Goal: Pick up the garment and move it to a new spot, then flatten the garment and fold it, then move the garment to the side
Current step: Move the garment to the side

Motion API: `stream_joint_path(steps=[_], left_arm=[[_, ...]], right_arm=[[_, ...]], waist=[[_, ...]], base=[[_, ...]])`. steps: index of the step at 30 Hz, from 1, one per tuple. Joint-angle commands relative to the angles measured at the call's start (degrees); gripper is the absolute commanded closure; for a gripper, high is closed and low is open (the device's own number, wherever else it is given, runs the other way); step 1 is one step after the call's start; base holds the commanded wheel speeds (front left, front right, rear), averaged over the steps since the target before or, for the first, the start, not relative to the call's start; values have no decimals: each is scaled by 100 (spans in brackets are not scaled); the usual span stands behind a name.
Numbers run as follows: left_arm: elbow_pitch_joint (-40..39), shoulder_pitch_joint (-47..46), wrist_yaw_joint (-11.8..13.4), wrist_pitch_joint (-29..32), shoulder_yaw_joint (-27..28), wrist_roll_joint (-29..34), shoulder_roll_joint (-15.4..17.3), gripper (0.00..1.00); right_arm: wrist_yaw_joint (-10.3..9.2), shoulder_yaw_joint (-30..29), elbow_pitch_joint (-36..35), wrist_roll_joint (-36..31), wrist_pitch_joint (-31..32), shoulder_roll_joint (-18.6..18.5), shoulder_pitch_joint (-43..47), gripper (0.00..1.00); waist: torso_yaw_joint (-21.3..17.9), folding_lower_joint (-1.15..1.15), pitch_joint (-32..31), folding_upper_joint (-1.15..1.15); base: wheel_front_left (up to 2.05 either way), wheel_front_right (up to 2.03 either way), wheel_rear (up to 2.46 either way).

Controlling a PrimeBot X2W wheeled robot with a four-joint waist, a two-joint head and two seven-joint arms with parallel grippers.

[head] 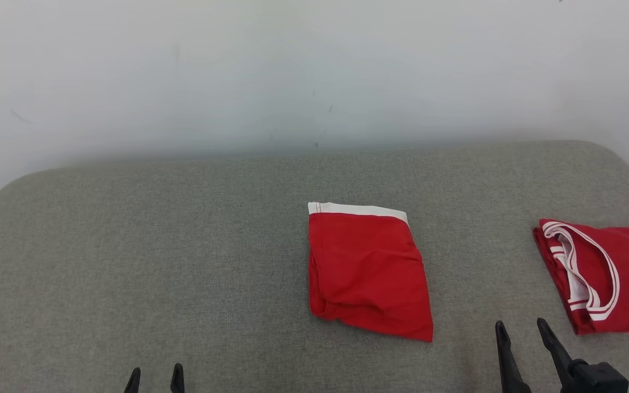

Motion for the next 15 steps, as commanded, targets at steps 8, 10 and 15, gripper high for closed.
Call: stream_joint_path(steps=[8, 10, 15], left_arm=[[37, -51, -46, -16, 0, 75, -29, 0], [22, -65, -49, -16, 16, 75, -30, 0], [17, -125, -67, -16, -19, 114, -31, 0]], right_arm=[[1, 39, -30, 107, 34, -45, -147, 0], [1, 63, -75, 251, 124, -27, -292, 0], [1, 161, -143, 516, 639, -121, -1043, 0]], waist=[[34, 0, 40, 0], [20, 0, 69, 0], [5, 0, 168, 0]], base=[[0, 0, 0], [0, 0, 0], [0, 0, 0]])
